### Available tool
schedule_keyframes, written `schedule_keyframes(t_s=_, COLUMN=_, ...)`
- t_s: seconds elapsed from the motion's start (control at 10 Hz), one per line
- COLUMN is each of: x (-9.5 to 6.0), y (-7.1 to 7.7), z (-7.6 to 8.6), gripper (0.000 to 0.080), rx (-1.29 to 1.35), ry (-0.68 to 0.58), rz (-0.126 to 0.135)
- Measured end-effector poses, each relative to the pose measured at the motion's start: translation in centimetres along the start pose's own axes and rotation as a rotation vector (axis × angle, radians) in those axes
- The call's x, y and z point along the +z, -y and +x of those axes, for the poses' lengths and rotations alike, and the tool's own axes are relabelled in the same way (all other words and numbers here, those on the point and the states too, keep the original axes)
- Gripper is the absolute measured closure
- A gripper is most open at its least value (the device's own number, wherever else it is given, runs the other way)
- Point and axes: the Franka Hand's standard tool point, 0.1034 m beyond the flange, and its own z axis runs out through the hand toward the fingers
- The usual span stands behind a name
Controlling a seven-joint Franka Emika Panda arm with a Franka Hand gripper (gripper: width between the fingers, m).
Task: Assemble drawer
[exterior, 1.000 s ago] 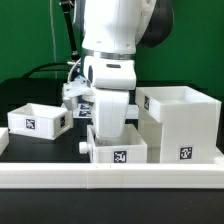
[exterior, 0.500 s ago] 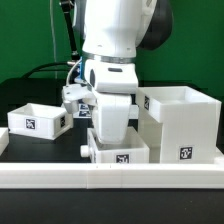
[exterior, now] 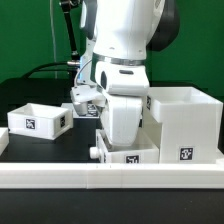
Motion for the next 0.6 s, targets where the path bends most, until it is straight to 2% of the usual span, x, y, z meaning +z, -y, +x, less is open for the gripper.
schedule_keyframes(t_s=0.2, x=0.0, y=0.0, z=0.1, gripper=0.0757, rx=0.012, ry=0.0, rz=-0.001)
schedule_keyframes(t_s=0.6, x=-0.2, y=-0.3, z=1.6, gripper=0.0757, rx=0.085, ry=-0.011, rz=-0.002)
